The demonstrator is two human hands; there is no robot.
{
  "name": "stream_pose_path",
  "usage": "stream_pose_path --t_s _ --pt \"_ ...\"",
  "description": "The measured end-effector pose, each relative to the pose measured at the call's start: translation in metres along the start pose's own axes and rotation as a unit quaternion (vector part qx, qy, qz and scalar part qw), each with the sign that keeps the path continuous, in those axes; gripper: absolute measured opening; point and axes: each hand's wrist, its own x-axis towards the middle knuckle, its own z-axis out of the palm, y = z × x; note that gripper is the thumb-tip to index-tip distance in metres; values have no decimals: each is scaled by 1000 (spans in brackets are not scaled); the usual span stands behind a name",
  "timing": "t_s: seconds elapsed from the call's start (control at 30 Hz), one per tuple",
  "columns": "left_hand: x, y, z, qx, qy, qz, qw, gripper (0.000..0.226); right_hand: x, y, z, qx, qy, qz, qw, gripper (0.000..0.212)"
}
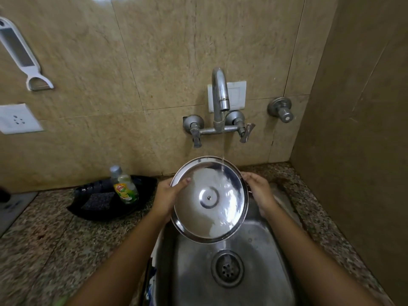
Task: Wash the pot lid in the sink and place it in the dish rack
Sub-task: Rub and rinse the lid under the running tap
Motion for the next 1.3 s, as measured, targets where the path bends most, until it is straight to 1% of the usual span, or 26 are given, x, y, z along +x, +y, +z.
stream_pose_path --t_s 0.07,0.13,0.2,0.23,0.27,0.33,0.4,0.43,0.47,0.53,0.57,0.6,0.63,0.67,0.7,0.73,0.77,0.8,0.83,0.9,0.97,1.03,1.17,1.23,1.27,1.3 --pt "1 -2 -7 4 11 0 1000 10 -2 5 0 -38 9 -45 998 22" --pt "0 -3 -13 -10 26 2 1000 11 -4 11 -2 -98 2 -93 991 23" --pt "0 -4 -16 -40 47 -1 998 10 -6 16 -5 -181 -5 -149 972 31" --pt "0 -5 -17 -55 57 -7 997 10 -8 19 -6 -238 -1 -185 953 41" --pt "0 -6 -17 -70 66 -16 995 11 -10 21 -7 -300 6 -227 927 51" --pt "2 -8 -15 -89 74 -34 993 17 -14 26 -11 -421 18 -303 855 70" --pt "3 -13 -9 -110 71 -50 990 17 -19 32 -16 -495 12 -374 785 76" --pt "1 -13 -4 -119 68 -61 989 15 -23 35 -19 -509 -6 -401 761 72" --pt "0 -13 0 -122 64 -78 987 14 -26 34 -22 -512 -26 -426 745 62" --pt "-2 -14 6 -105 47 -126 985 16 -30 28 -28 -494 -61 -473 727 37" --pt "-2 -14 8 -93 35 -162 982 17 -31 23 -30 -480 -82 -485 726 30" --pt "-3 -12 9 -89 18 -208 974 18 -32 17 -33 -458 -108 -485 737 25" --pt "-3 -12 7 -93 -1 -247 965 23 -33 10 -34 -432 -132 -472 757 21" --pt "-2 -12 6 -110 -18 -271 956 29 -36 4 -33 -400 -151 -438 791 15" --pt "-2 -13 5 -133 -30 -271 953 37 -40 -2 -32 -354 -162 -382 838 9" --pt "-1 -14 6 -163 -42 -263 950 46 -44 -9 -28 -283 -166 -312 892 5" --pt "-1 -16 7 -174 -53 -252 950 55 -47 -15 -25 -203 -157 -243 935 8" --pt "-1 -18 8 -178 -71 -244 951 63 -49 -21 -21 -129 -143 -189 963 13" --pt "1 -22 10 -158 -82 -234 956 69 -46 -23 -19 -82 -122 -155 977 18" --pt "1 -26 13 -131 -96 -223 961 69 -38 -25 -16 -22 -89 -93 991 22" --pt "-1 -26 13 -104 -78 -208 970 59 -26 -22 -16 27 -59 -37 997 19" --pt "0 -26 13 -88 -51 -186 977 46 -16 -15 -17 58 -30 1 998 17" --pt "2 -27 17 -106 -11 -150 983 42 -2 -2 -21 60 17 40 997 17" --pt "0 -26 20 -120 -4 -145 982 42 3 4 -21 57 26 39 997 19" --pt "-1 -25 22 -125 -4 -139 982 37 4 5 -20 48 32 36 998 18" --pt "-3 -24 25 -132 -8 -132 982 27 6 6 -18 30 43 32 998 17"
